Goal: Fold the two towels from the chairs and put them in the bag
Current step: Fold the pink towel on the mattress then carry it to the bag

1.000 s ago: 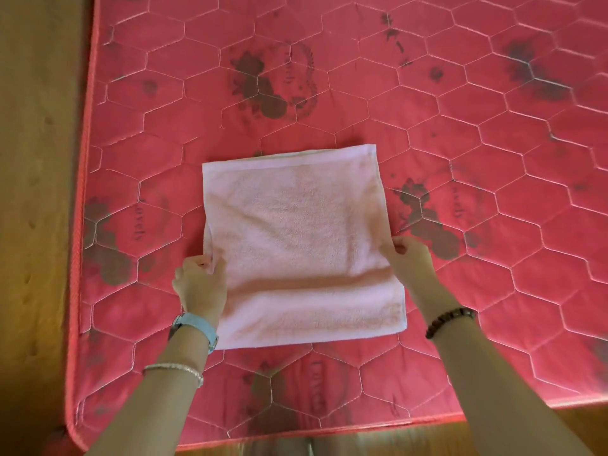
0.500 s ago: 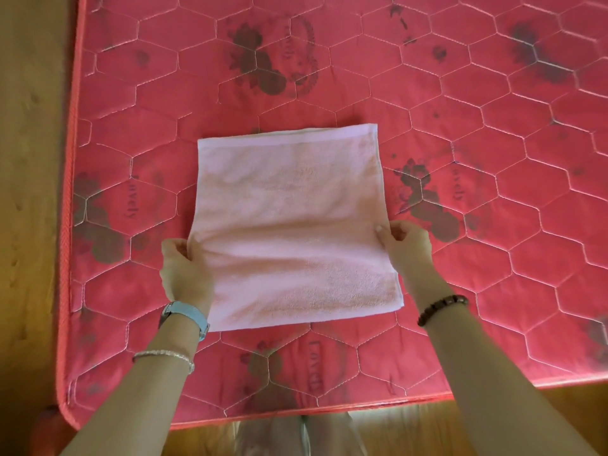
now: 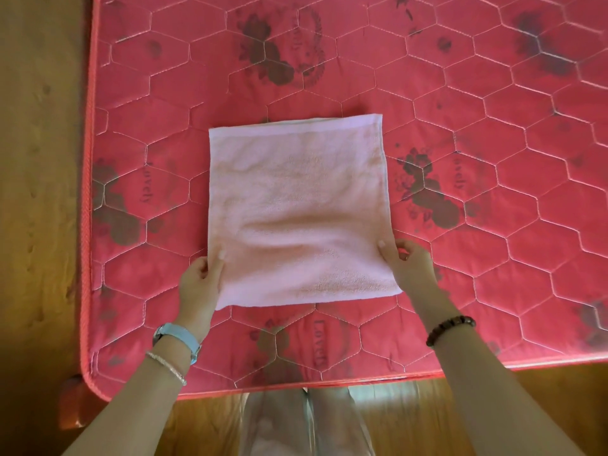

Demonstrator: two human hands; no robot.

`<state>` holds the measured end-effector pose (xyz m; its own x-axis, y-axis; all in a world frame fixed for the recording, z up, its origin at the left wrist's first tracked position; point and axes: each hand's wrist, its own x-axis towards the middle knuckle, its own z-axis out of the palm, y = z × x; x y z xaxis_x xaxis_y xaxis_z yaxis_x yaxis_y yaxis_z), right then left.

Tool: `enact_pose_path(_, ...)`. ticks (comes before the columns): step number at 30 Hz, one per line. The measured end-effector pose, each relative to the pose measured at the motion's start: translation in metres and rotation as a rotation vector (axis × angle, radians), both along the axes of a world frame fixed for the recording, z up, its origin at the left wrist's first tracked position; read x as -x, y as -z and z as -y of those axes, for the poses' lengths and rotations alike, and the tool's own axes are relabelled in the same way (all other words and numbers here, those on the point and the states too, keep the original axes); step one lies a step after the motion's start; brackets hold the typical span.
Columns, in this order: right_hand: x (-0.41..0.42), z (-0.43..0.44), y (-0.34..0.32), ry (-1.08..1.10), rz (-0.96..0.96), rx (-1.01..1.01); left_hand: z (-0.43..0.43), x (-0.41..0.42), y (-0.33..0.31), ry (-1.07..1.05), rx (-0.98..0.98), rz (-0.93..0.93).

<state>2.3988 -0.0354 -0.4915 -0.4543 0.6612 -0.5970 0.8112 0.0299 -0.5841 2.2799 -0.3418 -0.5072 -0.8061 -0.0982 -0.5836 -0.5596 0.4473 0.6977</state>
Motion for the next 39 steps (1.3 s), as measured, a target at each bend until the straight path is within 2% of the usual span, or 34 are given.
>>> enact_pose_path(3, -0.009, -0.005, -0.001, 0.011, -0.002, -0.007, 0.008, -0.004, -0.004, -0.009, 0.013, -0.046)
enact_pose_path(9, -0.02, -0.005, 0.007, -0.013, 0.054, -0.04, 0.017, -0.016, 0.001, 0.186, 0.162, -0.125)
enact_pose_path(15, -0.033, 0.003, 0.009, 0.055, 0.047, -0.068, 0.03, -0.026, 0.012, 0.177, 0.27, -0.204)
enact_pose_path(18, -0.039, 0.012, 0.004, 0.054, -0.009, -0.205, 0.023, -0.03, 0.008, 0.213, 0.349, -0.323)
enact_pose_path(20, -0.038, 0.022, 0.0, -0.033, -0.101, -0.366, 0.009, -0.034, 0.003, 0.355, 0.432, -0.481)
enact_pose_path(23, -0.027, 0.045, 0.002, -0.285, -0.214, -0.51, -0.024, -0.044, 0.003, 0.607, 0.38, -0.651)
enact_pose_path(26, -0.012, 0.072, 0.013, -0.49, -0.22, -0.486, -0.055, -0.052, 0.014, 0.774, 0.296, -0.669)
enact_pose_path(30, 0.006, 0.093, 0.036, -0.707, -0.277, -0.52, -0.08, -0.053, 0.033, 0.909, 0.336, -0.679)
enact_pose_path(35, -0.005, 0.084, 0.056, -0.891, -0.139, -0.668, -0.058, -0.048, 0.052, 1.026, 0.519, -0.725)
enact_pose_path(39, -0.03, 0.056, 0.058, -0.807, 0.022, -0.719, -0.002, -0.038, 0.06, 0.995, 0.681, -0.662)
